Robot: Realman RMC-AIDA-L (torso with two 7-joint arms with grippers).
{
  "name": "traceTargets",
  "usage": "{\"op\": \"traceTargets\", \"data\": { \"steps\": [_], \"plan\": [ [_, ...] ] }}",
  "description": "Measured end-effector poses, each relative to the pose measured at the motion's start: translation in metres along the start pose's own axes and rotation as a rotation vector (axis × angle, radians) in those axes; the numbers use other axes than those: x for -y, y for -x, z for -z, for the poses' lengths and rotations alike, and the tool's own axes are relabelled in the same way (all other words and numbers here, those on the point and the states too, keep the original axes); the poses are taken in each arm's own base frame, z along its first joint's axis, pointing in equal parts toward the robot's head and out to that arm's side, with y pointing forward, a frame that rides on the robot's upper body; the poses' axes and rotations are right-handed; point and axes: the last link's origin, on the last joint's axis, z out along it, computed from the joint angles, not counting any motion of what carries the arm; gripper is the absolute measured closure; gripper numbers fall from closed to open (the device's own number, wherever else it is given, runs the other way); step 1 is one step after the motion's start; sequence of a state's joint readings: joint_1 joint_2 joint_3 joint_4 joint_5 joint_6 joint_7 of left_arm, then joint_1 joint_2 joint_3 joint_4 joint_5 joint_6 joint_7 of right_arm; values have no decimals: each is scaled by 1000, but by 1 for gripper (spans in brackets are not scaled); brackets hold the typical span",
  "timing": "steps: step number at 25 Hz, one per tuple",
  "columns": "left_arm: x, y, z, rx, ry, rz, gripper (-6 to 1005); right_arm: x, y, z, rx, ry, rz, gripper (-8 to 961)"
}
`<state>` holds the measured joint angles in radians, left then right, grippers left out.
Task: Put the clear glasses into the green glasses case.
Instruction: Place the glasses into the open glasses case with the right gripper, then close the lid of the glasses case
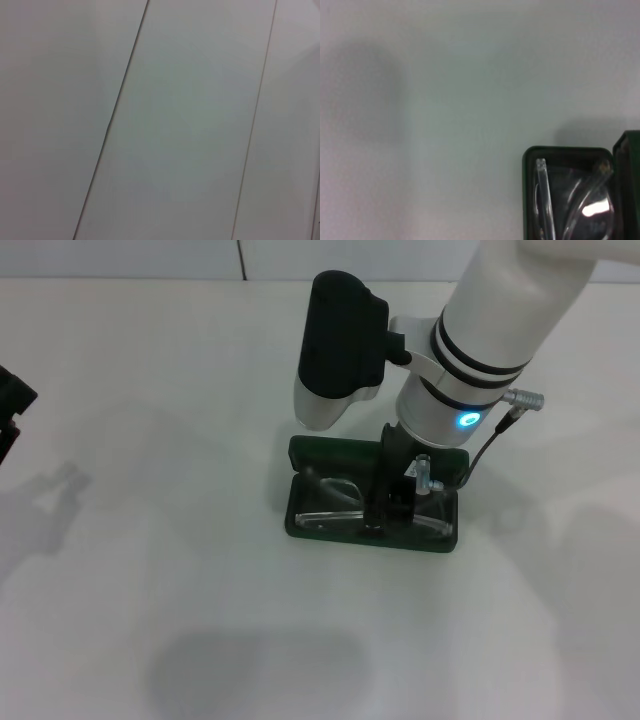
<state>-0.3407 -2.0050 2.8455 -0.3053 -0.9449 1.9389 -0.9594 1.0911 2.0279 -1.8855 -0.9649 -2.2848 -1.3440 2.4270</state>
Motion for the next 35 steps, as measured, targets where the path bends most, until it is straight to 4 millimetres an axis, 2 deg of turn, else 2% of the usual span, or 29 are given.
{"op": "traceTargets", "data": {
  "steps": [15, 26, 31, 35],
  "plan": [
    [0, 0, 2, 3, -4, -2, 746, -1, 3, 2, 19, 7, -10, 859],
    [1, -1, 2, 3, -3, -1, 746, -5, 9, 13, 53, -39, 30, 847],
    [2, -3, 1, 4, 2, -2, 746, -14, 3, 25, 107, -83, 51, 838],
    [4, -5, -1, 2, 8, -1, 746, -26, -4, 45, 202, -115, 69, 829]
  ]
}}
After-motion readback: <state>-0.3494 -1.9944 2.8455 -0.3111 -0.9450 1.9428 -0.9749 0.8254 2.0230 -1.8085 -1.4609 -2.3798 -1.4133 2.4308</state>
